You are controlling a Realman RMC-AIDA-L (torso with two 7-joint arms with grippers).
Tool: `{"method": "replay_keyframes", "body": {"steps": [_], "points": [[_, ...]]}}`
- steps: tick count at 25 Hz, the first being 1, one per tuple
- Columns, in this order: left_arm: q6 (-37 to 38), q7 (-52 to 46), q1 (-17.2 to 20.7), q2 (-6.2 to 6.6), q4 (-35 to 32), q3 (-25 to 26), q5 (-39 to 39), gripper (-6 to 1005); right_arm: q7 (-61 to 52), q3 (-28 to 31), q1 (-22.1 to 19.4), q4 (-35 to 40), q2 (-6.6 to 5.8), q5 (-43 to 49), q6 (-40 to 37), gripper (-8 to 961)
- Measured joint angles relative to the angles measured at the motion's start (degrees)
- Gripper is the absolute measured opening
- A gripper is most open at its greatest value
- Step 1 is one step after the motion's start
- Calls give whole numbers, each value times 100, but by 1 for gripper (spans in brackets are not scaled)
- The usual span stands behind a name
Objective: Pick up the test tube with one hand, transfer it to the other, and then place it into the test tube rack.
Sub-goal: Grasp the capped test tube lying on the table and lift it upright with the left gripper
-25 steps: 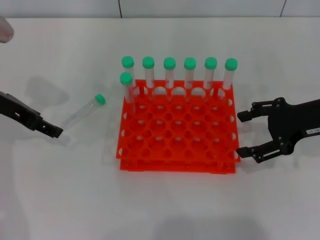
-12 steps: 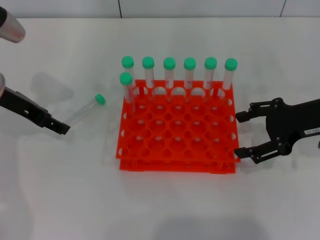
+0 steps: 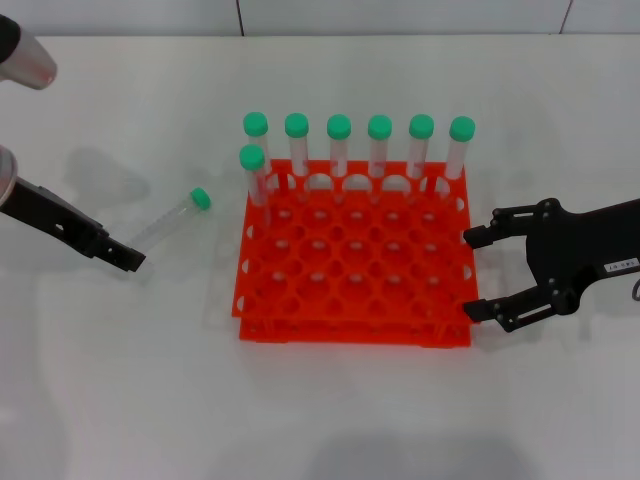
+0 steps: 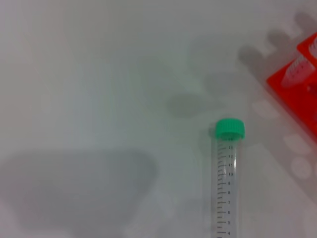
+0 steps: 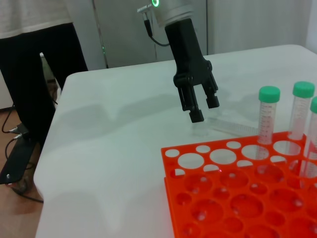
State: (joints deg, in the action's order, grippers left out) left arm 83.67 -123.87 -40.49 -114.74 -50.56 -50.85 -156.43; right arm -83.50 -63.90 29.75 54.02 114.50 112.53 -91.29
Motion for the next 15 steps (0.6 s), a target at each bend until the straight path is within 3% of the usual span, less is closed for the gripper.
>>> {"method": "replay_keyframes", "body": {"steps": [15], "points": [[-206,-53,-6,-50,55,-25,-95,773,0,0,27,4,19,-4,-8,873]]}}
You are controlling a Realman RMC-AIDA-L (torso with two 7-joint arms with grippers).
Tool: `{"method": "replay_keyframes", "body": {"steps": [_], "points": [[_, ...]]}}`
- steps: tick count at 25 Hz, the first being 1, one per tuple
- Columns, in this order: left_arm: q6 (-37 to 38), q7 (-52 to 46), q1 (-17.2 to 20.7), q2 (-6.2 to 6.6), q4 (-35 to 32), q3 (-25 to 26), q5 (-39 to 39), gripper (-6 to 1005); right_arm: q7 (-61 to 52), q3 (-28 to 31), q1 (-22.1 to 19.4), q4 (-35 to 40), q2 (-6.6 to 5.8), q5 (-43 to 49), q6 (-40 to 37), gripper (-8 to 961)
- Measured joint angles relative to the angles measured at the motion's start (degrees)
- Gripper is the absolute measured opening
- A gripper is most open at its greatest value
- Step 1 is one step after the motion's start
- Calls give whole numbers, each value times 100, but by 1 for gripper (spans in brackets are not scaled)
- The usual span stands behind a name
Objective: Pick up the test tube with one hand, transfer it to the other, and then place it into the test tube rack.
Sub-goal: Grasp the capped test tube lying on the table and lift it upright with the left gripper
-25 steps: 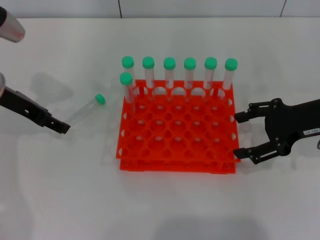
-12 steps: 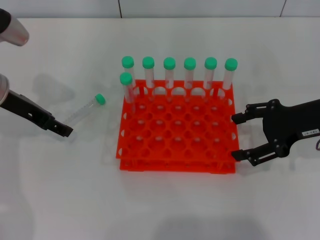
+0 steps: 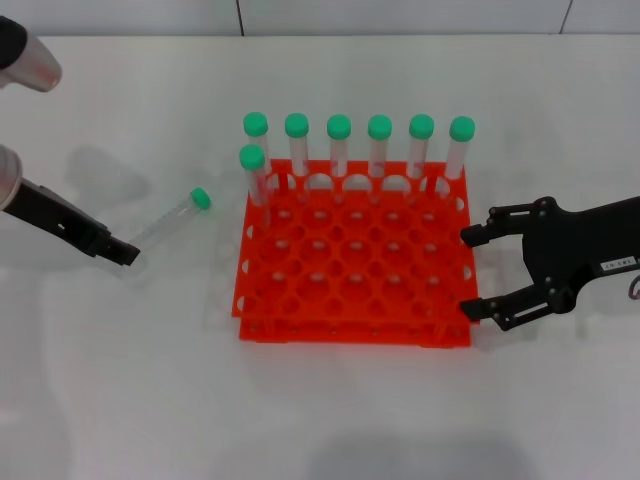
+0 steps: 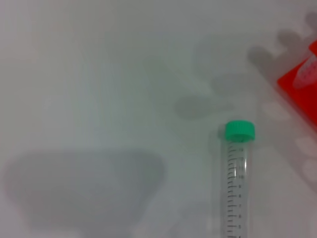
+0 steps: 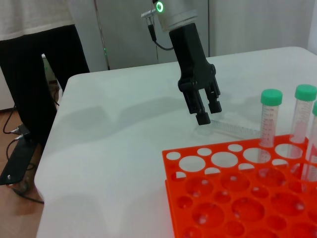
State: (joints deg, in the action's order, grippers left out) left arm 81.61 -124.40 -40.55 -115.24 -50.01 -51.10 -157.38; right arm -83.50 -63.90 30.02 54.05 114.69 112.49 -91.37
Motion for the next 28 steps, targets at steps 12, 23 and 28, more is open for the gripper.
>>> {"method": "replay_keyframes", "body": {"steps": [12,23,28], "points": [[-224,-40,-128,-102,216,-13,-189,415,-11,0,51,-6,9,36,-3,873],[-233,-41,-221,-97,342,-14,-197,415,-12,-62,70,0,10,37,8,872],[-255,-41,-256,-82,409,-6,-197,412,-22,-63,97,0,9,37,17,872]]}}
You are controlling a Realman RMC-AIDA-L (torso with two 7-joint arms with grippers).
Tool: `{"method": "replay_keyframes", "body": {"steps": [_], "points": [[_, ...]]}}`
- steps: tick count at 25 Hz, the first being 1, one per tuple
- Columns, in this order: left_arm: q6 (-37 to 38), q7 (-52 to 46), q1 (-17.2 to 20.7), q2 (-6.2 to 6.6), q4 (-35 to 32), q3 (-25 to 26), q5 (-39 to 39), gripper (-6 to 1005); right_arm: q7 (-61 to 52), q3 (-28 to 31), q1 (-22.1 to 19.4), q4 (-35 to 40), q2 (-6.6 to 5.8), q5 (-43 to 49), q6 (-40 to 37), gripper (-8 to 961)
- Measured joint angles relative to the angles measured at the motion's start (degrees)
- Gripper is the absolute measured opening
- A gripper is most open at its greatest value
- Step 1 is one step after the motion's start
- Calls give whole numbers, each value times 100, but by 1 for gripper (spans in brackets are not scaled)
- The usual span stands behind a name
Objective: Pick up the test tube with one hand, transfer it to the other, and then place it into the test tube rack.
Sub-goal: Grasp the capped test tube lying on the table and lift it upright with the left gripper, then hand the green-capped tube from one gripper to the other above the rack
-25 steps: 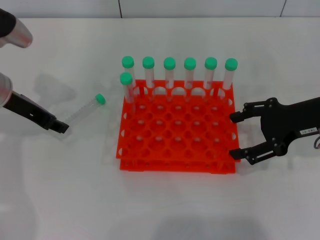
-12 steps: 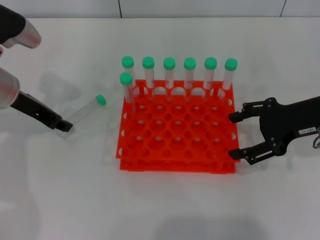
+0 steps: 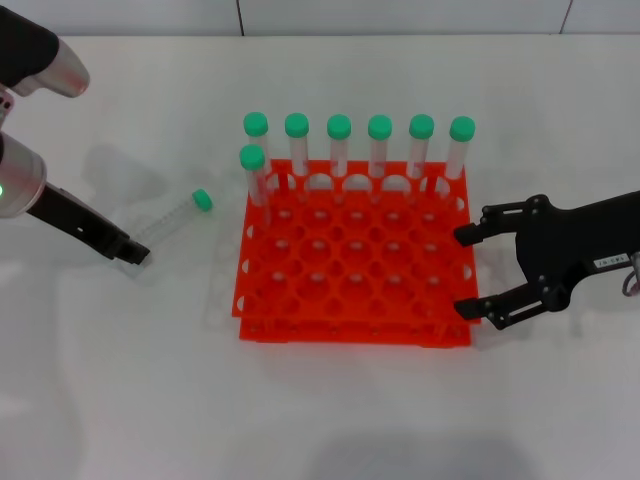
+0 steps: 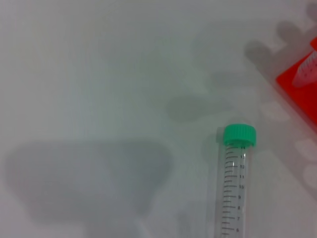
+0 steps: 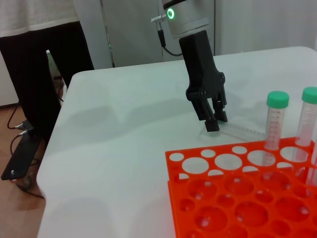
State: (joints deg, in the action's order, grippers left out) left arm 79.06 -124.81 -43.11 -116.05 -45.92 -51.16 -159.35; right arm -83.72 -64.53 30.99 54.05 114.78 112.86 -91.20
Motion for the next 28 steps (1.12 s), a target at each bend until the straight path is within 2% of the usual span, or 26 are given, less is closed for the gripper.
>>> {"method": "replay_keyframes", "body": {"steps": [4,9,17,18,22,24,28], "points": [[-28,-15,-25,18,27,44,1,409,-3,-5,9,0,9,0,17,872],[-56,-36,-33,21,31,45,1,236,-8,-8,17,0,17,0,17,872],[-58,-75,-25,5,-124,102,69,189,-3,-3,22,0,11,0,17,872],[-58,-79,90,-78,-522,140,184,189,0,2,21,0,6,-1,15,872],[-90,-59,477,-268,-1386,95,510,189,14,-5,5,0,-3,-1,26,872],[-192,-33,793,-316,-1851,-105,925,189,17,-7,0,0,-3,-1,30,872],[-751,317,1473,-316,-2474,-717,2093,189,35,1,-23,0,6,-2,28,872]]}}
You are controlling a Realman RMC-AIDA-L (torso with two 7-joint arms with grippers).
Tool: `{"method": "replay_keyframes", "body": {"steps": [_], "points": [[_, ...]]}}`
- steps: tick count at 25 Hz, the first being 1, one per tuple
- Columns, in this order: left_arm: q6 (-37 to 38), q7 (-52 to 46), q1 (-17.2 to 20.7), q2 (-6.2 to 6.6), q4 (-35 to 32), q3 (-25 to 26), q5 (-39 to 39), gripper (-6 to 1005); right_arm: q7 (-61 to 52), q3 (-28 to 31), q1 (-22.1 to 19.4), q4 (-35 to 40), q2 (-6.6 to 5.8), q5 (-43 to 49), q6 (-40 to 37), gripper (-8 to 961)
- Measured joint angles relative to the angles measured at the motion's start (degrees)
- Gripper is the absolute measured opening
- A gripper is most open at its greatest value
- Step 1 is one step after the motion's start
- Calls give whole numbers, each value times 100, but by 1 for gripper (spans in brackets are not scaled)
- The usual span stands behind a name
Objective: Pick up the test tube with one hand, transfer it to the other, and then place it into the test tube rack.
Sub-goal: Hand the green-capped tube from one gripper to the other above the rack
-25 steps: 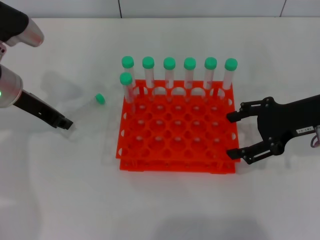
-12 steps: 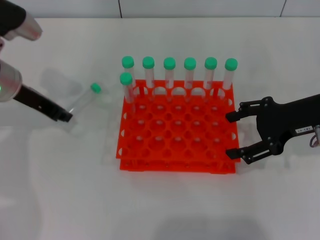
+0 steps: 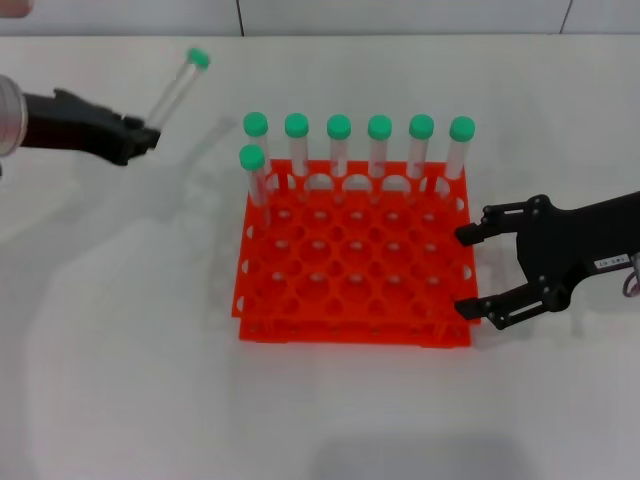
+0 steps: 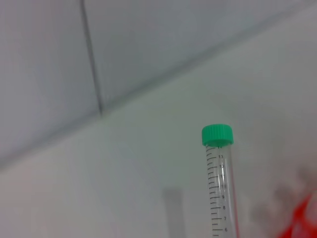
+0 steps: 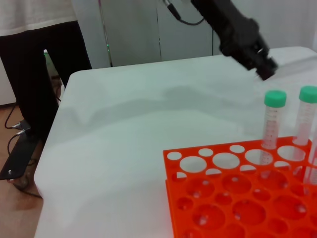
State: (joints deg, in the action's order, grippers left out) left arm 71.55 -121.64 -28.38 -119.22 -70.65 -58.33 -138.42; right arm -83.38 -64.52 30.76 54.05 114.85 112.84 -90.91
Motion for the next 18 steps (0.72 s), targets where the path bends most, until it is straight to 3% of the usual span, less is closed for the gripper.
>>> {"method": "replay_keyframes", "body": {"steps": [6,12,14,18], "points": [[-330,1467,550,15,114,-85,2148,189,5,-7,-18,1,15,-3,-9,873],[448,3045,421,91,1238,496,3807,189,7,-8,-18,1,23,-19,-15,872],[883,3471,166,259,2005,809,4095,189,11,-8,-18,2,28,-29,-22,872],[1650,4055,-463,750,3529,1055,4238,189,23,-9,-13,2,31,-44,-25,873]]}}
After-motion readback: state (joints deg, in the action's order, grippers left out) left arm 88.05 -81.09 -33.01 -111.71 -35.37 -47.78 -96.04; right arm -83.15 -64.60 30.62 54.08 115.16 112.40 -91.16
